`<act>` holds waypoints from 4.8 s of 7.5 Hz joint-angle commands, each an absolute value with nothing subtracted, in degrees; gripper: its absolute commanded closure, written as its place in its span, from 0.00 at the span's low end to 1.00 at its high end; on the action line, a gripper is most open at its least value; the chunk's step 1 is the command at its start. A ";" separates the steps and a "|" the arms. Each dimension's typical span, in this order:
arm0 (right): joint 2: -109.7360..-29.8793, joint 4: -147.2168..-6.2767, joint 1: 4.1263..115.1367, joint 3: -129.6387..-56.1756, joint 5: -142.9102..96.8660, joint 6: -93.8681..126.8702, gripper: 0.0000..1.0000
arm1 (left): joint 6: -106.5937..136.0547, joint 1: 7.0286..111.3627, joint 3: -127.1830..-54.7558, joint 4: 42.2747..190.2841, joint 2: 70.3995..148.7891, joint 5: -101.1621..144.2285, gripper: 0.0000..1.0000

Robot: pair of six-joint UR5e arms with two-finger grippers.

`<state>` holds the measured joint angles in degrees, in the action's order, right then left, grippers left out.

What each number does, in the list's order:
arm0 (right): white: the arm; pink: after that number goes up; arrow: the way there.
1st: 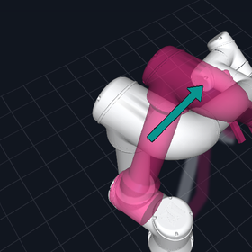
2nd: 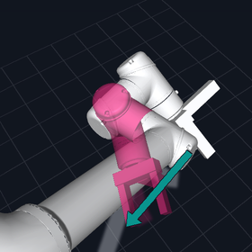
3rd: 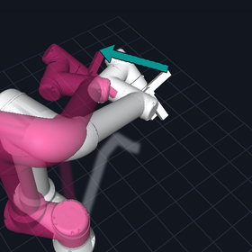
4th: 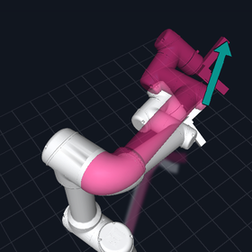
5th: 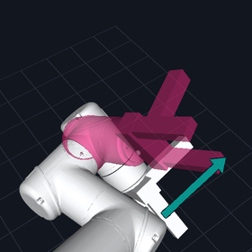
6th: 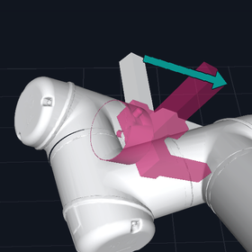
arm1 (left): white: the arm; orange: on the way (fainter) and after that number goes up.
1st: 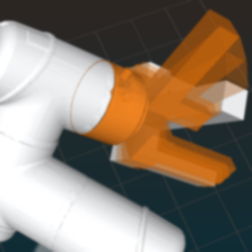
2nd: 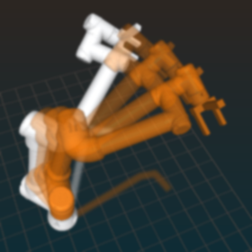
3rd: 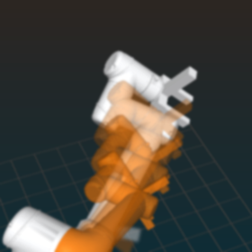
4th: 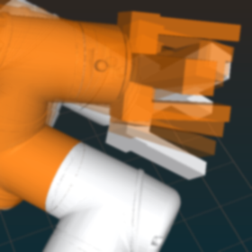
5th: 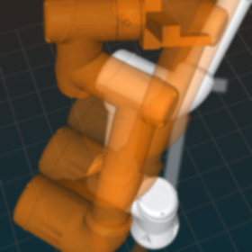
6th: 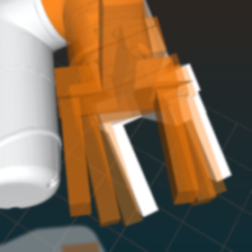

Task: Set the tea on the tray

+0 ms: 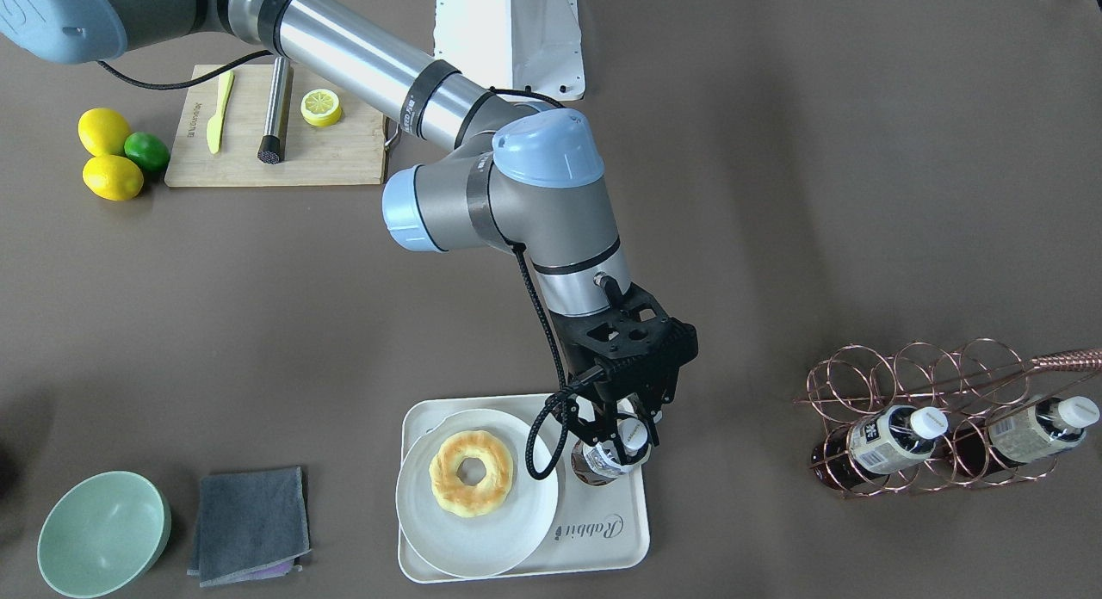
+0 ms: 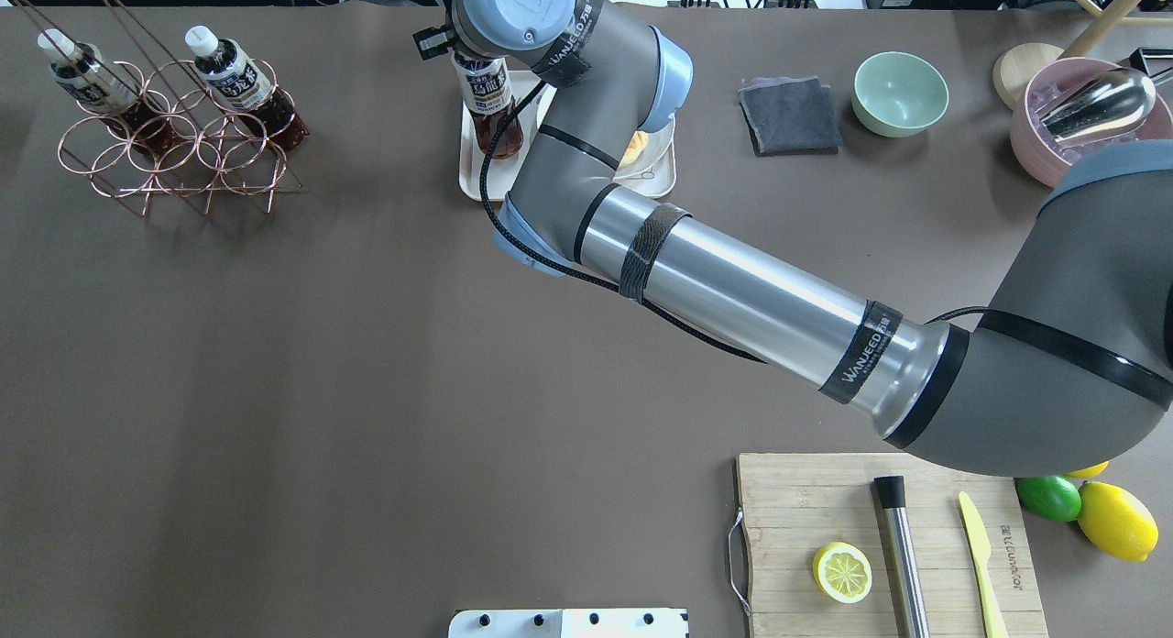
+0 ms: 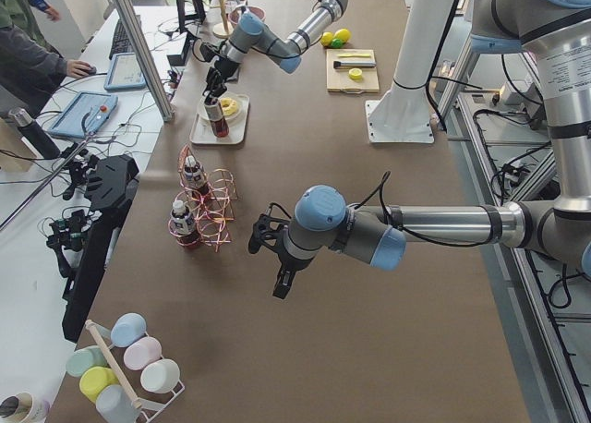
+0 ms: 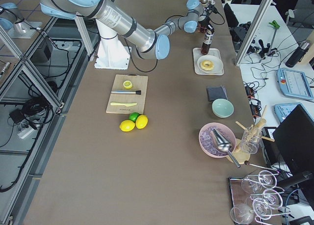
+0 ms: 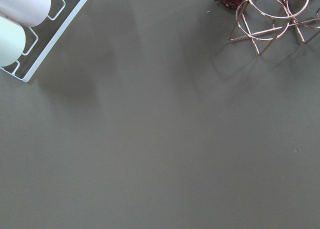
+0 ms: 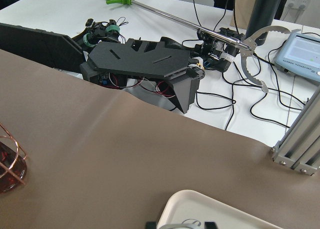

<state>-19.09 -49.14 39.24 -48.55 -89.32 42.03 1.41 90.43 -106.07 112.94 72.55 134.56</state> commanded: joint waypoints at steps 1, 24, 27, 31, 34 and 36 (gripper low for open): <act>-19.69 -48.69 39.20 -48.52 -89.56 42.89 1.00 | 1.41 90.35 -106.00 112.94 72.95 134.56 0.02; -103.45 -67.24 80.24 -96.09 -126.03 18.72 0.00 | -9.93 103.89 -95.81 112.50 70.40 133.59 0.02; -104.75 -67.32 83.57 -95.71 -132.61 13.06 0.00 | -9.93 99.51 -95.45 104.72 71.54 130.45 0.02; -100.23 -93.67 85.08 -102.18 -125.44 2.20 0.00 | -10.02 96.15 -95.54 89.96 78.37 129.29 0.02; -96.95 -103.27 86.75 -105.29 -123.49 -6.76 0.00 | -12.56 96.24 -95.63 86.75 79.28 128.32 0.02; -96.77 -103.27 86.75 -105.21 -123.66 -6.59 0.00 | -12.48 96.33 -95.80 86.84 79.54 126.92 0.02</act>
